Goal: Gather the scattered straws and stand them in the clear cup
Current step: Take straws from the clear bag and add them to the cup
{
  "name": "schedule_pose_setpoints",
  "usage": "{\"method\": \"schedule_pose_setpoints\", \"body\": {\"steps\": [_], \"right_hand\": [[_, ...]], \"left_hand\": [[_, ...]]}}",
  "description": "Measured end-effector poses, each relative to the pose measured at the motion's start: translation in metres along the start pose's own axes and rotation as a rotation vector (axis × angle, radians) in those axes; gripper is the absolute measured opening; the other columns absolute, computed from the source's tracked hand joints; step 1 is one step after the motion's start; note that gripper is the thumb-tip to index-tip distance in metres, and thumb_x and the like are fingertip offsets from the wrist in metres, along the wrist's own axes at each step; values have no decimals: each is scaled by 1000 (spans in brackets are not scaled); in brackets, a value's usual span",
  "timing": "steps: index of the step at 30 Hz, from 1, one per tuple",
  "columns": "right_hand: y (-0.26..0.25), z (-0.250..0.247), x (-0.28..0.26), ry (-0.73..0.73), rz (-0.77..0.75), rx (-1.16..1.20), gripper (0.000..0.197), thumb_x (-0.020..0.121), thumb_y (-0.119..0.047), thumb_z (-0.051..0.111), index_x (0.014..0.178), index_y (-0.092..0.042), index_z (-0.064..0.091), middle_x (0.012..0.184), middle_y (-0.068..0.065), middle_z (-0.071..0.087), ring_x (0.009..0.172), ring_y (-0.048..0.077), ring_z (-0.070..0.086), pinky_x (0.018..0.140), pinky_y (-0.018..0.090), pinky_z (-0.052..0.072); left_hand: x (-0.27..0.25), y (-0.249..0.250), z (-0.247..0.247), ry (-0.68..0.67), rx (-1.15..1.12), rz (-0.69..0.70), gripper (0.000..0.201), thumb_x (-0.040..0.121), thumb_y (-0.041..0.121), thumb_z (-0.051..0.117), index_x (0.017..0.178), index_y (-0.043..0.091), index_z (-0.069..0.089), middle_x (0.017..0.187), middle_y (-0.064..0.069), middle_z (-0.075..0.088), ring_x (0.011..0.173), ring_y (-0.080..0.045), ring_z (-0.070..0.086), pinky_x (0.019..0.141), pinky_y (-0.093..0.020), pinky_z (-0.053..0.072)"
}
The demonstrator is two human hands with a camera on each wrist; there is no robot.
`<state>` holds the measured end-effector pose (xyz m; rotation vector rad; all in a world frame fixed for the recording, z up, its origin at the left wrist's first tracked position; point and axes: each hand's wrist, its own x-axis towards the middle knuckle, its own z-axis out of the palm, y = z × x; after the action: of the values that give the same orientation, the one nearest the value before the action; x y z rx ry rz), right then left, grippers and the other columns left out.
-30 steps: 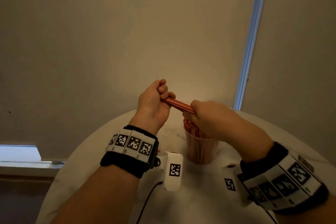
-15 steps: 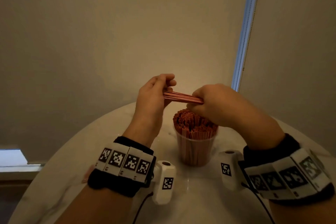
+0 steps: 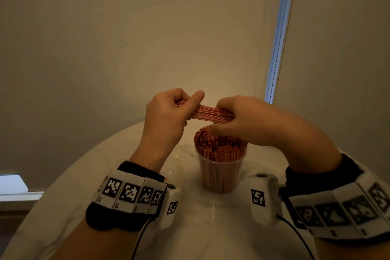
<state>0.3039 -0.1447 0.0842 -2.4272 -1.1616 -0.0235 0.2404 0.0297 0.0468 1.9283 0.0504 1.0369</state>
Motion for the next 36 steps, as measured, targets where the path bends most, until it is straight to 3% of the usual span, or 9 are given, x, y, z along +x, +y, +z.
{"method": "schedule_pose_setpoints", "body": {"steps": [3,6,9,12,17,21,27,31,36], "right_hand": [[-2,1,0,65,13,-11,23,87,-53,66,90,-31,60,77,-8,62,68,7,60,55,23,41],[-5,9,4,206,29,-228,25,89,-50,63,84,-26,66,67,-6,60,61,12,59,53,27,42],[-4,11,5,171,56,-203,27,84,-53,70,86,-26,69,67,-5,62,61,12,59,52,27,44],[-2,6,4,195,36,4,51,68,-71,72,94,-29,60,78,-9,62,66,7,60,53,25,45],[4,-3,-1,265,153,302,91,54,-99,46,111,-28,50,81,-4,70,57,5,69,53,28,56],[-5,6,3,172,85,549,70,71,-86,53,102,-24,66,75,-9,73,59,15,72,59,32,57],[-10,7,7,411,-52,679,30,99,-38,55,83,-16,68,71,7,73,63,24,72,67,47,62],[4,-4,3,450,-13,589,27,97,-36,58,83,-17,72,71,-1,75,61,14,73,65,33,63],[20,-6,3,434,85,432,24,92,-44,65,90,-21,73,72,-4,74,60,6,71,67,31,60]], "left_hand": [[-1,0,3,23,-30,0,42,95,45,70,70,11,66,55,1,59,44,-6,49,45,-15,40],[-4,2,8,-134,-65,-26,44,98,49,64,74,13,69,58,1,63,44,-10,54,47,-20,44],[-4,1,7,-210,-76,-44,41,95,50,67,72,16,72,58,0,64,43,-9,51,45,-17,41],[-2,-4,5,-108,-149,-95,40,94,44,71,65,16,67,52,3,57,42,-10,45,43,-19,36],[1,-8,3,132,-388,-284,34,94,40,72,74,13,72,53,8,54,45,-7,41,43,-18,36],[-5,-1,17,53,-627,-406,35,95,39,70,66,20,72,55,8,48,45,-4,36,41,-16,32],[-13,6,29,-159,-454,-332,46,94,61,61,74,22,76,62,3,58,56,-10,47,56,-26,40],[-10,1,20,-265,-164,-290,57,88,76,48,101,27,75,93,6,75,88,-9,69,81,-29,57],[-7,-12,6,-560,70,-439,102,69,84,67,150,28,40,139,10,53,122,-7,55,88,-24,45]]}}
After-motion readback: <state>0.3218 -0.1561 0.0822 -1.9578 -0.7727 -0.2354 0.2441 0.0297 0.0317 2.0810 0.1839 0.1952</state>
